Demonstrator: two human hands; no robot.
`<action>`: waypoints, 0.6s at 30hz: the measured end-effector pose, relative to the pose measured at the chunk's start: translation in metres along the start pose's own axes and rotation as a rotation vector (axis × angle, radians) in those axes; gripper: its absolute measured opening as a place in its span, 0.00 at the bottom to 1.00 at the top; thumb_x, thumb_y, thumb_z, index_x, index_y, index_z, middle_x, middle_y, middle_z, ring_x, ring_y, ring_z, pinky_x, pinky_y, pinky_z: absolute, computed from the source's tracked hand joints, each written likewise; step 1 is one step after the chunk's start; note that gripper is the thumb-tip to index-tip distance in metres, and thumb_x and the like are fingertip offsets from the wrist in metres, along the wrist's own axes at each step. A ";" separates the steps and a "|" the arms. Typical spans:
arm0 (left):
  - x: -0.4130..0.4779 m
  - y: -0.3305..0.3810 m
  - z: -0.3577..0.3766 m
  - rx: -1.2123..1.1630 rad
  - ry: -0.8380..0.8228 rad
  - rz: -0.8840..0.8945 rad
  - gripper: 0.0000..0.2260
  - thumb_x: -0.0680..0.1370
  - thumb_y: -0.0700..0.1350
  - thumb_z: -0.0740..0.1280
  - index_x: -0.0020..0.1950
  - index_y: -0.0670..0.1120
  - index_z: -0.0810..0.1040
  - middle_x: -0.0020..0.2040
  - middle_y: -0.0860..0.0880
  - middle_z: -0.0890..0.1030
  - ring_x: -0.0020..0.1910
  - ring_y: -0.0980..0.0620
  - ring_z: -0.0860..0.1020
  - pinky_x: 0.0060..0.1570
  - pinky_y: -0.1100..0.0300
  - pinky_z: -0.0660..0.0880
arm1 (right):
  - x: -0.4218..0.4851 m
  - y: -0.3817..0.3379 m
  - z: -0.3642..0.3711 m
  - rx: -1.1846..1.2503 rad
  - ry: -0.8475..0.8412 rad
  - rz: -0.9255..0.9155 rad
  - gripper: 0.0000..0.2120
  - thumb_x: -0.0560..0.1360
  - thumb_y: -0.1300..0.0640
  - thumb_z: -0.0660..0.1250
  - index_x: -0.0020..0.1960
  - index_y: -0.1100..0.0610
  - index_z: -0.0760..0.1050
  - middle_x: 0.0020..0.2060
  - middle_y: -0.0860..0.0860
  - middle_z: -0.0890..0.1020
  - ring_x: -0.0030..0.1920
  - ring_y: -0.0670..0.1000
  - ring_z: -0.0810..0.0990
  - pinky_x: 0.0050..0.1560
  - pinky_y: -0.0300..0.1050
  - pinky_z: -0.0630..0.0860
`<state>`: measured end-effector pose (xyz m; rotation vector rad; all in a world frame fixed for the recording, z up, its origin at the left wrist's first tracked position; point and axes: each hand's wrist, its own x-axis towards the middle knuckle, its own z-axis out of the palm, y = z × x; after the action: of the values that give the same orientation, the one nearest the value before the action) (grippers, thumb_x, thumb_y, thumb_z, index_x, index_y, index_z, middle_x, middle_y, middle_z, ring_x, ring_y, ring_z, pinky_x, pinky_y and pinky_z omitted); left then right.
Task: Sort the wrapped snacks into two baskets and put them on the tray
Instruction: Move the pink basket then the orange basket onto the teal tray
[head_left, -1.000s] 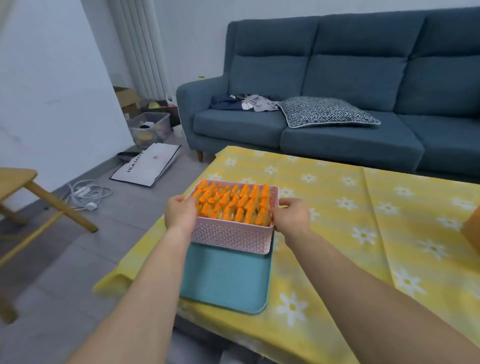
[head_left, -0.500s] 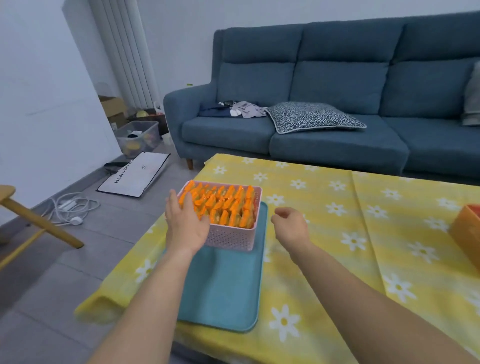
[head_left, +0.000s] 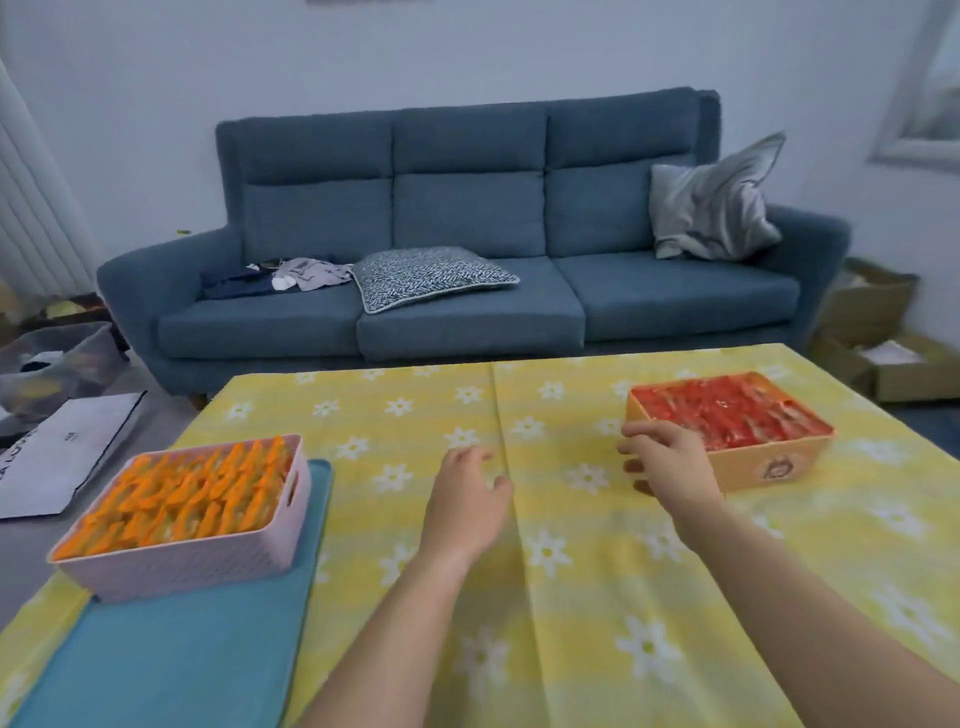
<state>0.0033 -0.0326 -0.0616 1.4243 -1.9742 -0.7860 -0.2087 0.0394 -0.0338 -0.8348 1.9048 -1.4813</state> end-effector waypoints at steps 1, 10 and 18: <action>0.001 0.010 0.015 -0.016 -0.029 -0.003 0.18 0.77 0.46 0.67 0.68 0.48 0.76 0.66 0.48 0.74 0.63 0.49 0.75 0.62 0.62 0.67 | 0.007 0.005 -0.015 0.041 0.038 0.026 0.08 0.78 0.62 0.65 0.51 0.54 0.81 0.45 0.53 0.84 0.40 0.52 0.81 0.38 0.48 0.76; 0.033 0.089 0.144 -0.221 -0.141 -0.156 0.15 0.78 0.48 0.68 0.64 0.45 0.78 0.61 0.47 0.81 0.59 0.48 0.78 0.57 0.59 0.71 | 0.075 0.052 -0.107 0.252 0.276 0.229 0.14 0.77 0.62 0.62 0.61 0.58 0.77 0.38 0.53 0.78 0.36 0.50 0.76 0.36 0.46 0.73; 0.085 0.136 0.221 -0.315 -0.222 -0.343 0.14 0.80 0.52 0.64 0.42 0.43 0.77 0.49 0.42 0.83 0.51 0.41 0.82 0.56 0.46 0.79 | 0.116 0.069 -0.141 0.278 0.397 0.394 0.17 0.71 0.56 0.63 0.60 0.57 0.74 0.54 0.58 0.79 0.46 0.57 0.78 0.57 0.60 0.80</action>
<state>-0.2669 -0.0505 -0.0977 1.5507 -1.6779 -1.3947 -0.3987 0.0496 -0.0783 -0.0298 1.9259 -1.6855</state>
